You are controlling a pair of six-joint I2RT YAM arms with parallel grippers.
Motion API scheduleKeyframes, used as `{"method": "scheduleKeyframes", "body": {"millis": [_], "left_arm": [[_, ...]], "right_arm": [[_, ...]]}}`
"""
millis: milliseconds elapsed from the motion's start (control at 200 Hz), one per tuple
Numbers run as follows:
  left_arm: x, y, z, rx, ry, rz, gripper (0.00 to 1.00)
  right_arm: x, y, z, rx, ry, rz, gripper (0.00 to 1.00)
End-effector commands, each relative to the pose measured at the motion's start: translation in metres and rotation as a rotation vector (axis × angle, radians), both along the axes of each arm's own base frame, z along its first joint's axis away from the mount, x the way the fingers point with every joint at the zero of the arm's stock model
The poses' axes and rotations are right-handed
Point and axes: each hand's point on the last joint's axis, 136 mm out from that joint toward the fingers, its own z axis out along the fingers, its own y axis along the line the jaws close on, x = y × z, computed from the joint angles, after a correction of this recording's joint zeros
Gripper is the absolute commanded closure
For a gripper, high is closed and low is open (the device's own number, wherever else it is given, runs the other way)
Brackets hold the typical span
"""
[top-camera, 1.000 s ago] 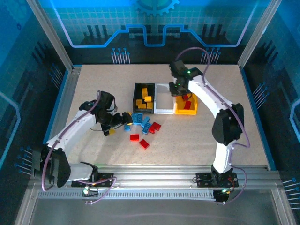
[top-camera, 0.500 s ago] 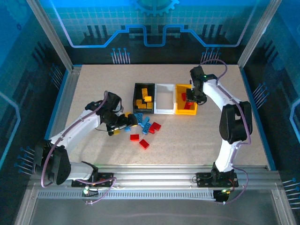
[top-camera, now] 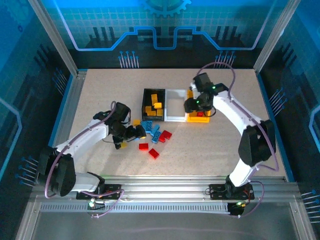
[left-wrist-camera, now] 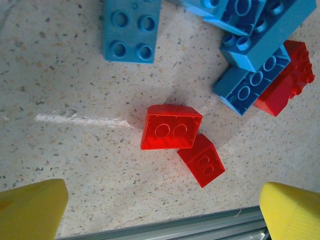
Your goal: Sort the legos into containers by color
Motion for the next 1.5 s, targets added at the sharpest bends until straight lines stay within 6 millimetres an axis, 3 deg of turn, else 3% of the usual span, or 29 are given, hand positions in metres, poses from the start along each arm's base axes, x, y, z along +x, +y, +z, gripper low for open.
{"method": "scheduleKeyframes", "body": {"millis": [0, 110, 210, 425, 810, 945, 1146, 1296, 1386, 1496], "left_arm": [[-0.003, 0.011, 0.002, 0.014, -0.011, 0.081, 0.01], [-0.004, 0.023, 0.003, 0.002, -0.021, 0.141, 0.01], [-0.007, 0.041, 0.003, -0.021, -0.011, 0.213, 0.01], [-0.009, 0.057, 0.008, -0.072, -0.014, 0.278, 0.01], [-0.022, 0.058, 0.010, -0.079, -0.005, 0.270, 0.01], [-0.024, 0.057, 0.010, -0.086, -0.004, 0.269, 0.01], [-0.020, 0.056, 0.012, -0.093, -0.019, 0.268, 0.01], [-0.018, 0.055, 0.015, -0.086, -0.036, 0.240, 0.01], [-0.019, 0.049, 0.017, -0.053, -0.052, 0.176, 0.01], [-0.022, 0.036, 0.016, 0.040, -0.061, 0.033, 0.01]], "right_arm": [[-0.062, 0.060, -0.005, 0.066, 0.071, 0.252, 0.34], [-0.114, 0.105, -0.021, 0.066, 0.125, 0.435, 0.32], [-0.147, 0.129, -0.043, 0.013, 0.157, 0.542, 0.30], [-0.183, 0.162, -0.081, -0.085, 0.212, 0.646, 0.27], [-0.181, 0.178, -0.119, -0.197, 0.214, 0.640, 0.27], [-0.173, 0.178, -0.129, -0.265, 0.195, 0.619, 0.37], [-0.166, 0.174, -0.126, -0.306, 0.147, 0.609, 0.59], [-0.166, 0.165, -0.108, -0.289, 0.129, 0.580, 0.66], [-0.161, 0.152, -0.079, -0.220, 0.105, 0.510, 0.68], [-0.139, 0.120, -0.046, -0.116, 0.094, 0.368, 0.68]]}}
